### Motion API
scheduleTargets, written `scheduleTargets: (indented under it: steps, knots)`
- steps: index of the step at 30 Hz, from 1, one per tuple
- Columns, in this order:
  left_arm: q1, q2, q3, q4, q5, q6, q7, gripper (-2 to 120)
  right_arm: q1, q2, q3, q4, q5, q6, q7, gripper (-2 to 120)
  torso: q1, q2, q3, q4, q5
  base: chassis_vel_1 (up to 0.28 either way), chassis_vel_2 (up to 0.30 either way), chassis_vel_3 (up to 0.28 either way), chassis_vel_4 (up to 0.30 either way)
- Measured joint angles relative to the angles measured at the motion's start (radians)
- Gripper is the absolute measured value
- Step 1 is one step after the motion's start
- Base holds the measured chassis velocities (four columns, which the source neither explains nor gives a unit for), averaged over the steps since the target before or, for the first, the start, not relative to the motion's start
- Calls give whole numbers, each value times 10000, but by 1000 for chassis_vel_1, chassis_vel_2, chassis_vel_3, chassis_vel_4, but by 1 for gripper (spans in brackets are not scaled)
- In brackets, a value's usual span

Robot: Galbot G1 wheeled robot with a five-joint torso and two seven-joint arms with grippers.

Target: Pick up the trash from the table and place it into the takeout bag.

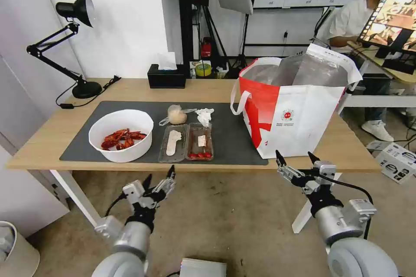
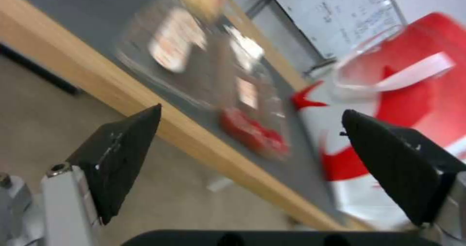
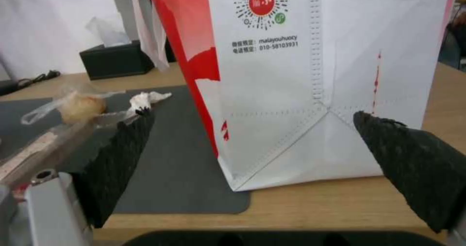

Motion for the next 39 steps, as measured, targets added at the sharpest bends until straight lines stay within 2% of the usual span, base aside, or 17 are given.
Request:
scheduleTargets:
  steps: [1, 3, 8, 22, 39]
  knots:
    - [0, 0, 0, 0, 0, 0, 0, 100, 0, 0, 0, 0, 0, 0, 0, 100, 0, 0, 0, 0, 0, 0, 0, 0, 0]
    - [-272, -15, 129, -11, -959, 253, -342, 100, 7, -4, -21, -2, -13, 0, 1, 100, 0, 0, 0, -1, 0, 0, 0, 0, 0]
    - [-557, -210, 192, 299, -1865, 425, -546, 100, 109, -169, -250, -51, -32, -5, 4, 100, 0, 0, 0, 1, 0, 0, 0, 0, 0]
    - [-1486, -296, 77, 1372, -2558, 422, -524, 100, 233, -586, -508, -209, -44, -26, 15, 100, 0, 0, -1, 0, -1, 0, 0, 0, 0]
    - [-2254, -235, 25, 2189, -2689, 386, -526, 100, 248, -755, -426, -191, -28, -37, 48, 100, 0, 0, -1, 0, -1, 0, 0, 0, 0]
